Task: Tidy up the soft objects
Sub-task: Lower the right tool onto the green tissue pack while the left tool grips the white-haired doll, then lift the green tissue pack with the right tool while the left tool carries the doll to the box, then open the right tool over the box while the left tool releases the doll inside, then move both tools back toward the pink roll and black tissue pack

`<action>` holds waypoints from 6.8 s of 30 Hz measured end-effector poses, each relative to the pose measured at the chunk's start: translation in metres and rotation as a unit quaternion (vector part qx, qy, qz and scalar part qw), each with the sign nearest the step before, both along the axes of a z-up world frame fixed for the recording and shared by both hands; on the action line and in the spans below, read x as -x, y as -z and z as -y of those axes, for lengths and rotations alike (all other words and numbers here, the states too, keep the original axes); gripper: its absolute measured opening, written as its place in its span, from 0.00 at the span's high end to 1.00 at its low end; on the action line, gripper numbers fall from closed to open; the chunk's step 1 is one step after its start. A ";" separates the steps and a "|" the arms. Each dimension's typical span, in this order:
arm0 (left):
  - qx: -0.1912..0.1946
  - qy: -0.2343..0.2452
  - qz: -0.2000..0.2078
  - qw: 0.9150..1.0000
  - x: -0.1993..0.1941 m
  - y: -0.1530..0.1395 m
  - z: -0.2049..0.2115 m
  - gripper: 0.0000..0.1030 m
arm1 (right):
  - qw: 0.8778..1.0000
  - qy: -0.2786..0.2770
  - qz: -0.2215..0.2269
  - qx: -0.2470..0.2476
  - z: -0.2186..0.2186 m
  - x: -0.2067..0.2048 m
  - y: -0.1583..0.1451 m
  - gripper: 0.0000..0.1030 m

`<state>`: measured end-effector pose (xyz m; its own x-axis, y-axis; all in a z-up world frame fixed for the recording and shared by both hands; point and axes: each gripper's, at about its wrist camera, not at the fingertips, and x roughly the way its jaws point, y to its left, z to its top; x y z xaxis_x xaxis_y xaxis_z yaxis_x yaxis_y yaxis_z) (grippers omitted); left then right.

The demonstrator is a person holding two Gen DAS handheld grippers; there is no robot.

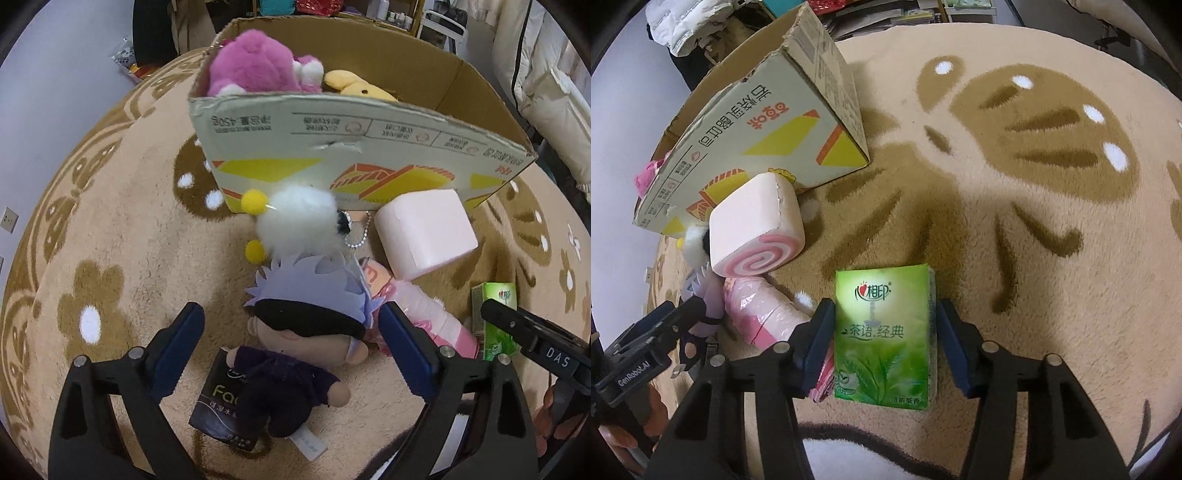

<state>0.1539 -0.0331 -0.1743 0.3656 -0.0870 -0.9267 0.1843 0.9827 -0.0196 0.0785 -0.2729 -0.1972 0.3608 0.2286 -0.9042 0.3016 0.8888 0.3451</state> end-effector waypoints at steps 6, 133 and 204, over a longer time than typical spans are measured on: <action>-0.011 0.007 -0.013 1.000 0.000 0.012 0.006 0.30 | 1.000 0.001 0.002 0.002 -0.003 -0.001 0.001 0.43; 0.029 0.027 0.200 0.979 -0.075 -0.129 0.025 0.03 | 0.979 -0.033 0.202 0.018 -0.013 -0.100 -0.150 0.00; -0.040 -0.052 -0.078 0.995 0.008 0.013 -0.033 0.01 | 0.980 -0.186 0.056 -0.034 -0.074 -0.048 -0.008 0.33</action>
<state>0.1458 -0.0004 -0.1875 0.2197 0.0209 -0.9753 0.0827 0.9958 0.0399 0.1264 -0.1987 -0.1892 0.3367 0.4215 -0.8420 -0.0817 0.9039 0.4198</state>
